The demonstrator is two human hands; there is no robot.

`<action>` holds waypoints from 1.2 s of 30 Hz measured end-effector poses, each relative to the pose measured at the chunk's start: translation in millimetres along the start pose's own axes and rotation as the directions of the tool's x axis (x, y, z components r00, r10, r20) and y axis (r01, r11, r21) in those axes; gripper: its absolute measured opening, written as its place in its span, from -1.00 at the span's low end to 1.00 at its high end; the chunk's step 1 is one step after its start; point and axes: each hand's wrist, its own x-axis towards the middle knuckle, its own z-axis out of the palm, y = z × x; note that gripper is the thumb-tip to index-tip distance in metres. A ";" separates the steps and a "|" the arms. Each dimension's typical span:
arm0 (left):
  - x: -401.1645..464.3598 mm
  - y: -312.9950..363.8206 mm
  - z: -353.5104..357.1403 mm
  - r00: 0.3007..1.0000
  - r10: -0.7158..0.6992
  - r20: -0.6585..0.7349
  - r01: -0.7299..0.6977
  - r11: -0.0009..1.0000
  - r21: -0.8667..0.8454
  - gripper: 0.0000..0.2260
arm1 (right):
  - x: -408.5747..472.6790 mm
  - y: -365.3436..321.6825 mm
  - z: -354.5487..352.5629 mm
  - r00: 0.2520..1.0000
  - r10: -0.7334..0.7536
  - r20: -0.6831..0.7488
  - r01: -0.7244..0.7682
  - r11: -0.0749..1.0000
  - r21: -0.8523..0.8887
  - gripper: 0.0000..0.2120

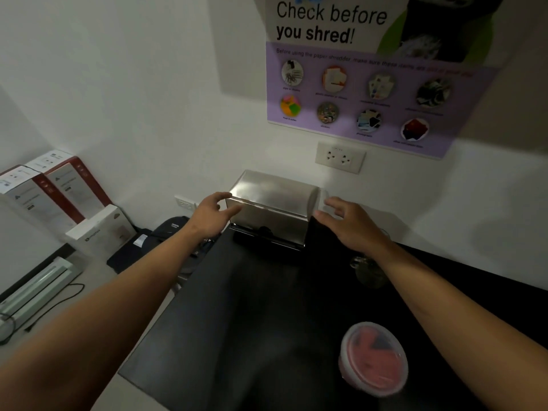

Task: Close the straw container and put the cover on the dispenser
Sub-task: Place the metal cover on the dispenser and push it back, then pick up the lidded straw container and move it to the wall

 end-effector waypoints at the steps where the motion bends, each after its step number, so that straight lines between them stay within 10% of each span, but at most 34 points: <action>1: -10.3 3.8 1.4 1.000 0.014 0.016 -0.014 1.000 0.024 -0.53 | -9.0 0.9 -5.6 0.999 -0.022 0.029 0.022 1.000 -0.004 -0.35; 18: -205.8 26.2 132.5 0.874 0.148 0.464 -0.157 0.987 -0.019 -0.31 | -166.5 93.6 -55.2 0.944 -0.115 0.310 0.190 0.956 -0.224 -0.38; 36: -306.4 13.0 236.4 0.955 0.229 0.187 -0.184 0.955 -0.232 -0.40 | -251.4 150.6 -3.9 0.955 -0.052 0.291 0.096 0.986 -0.138 -0.24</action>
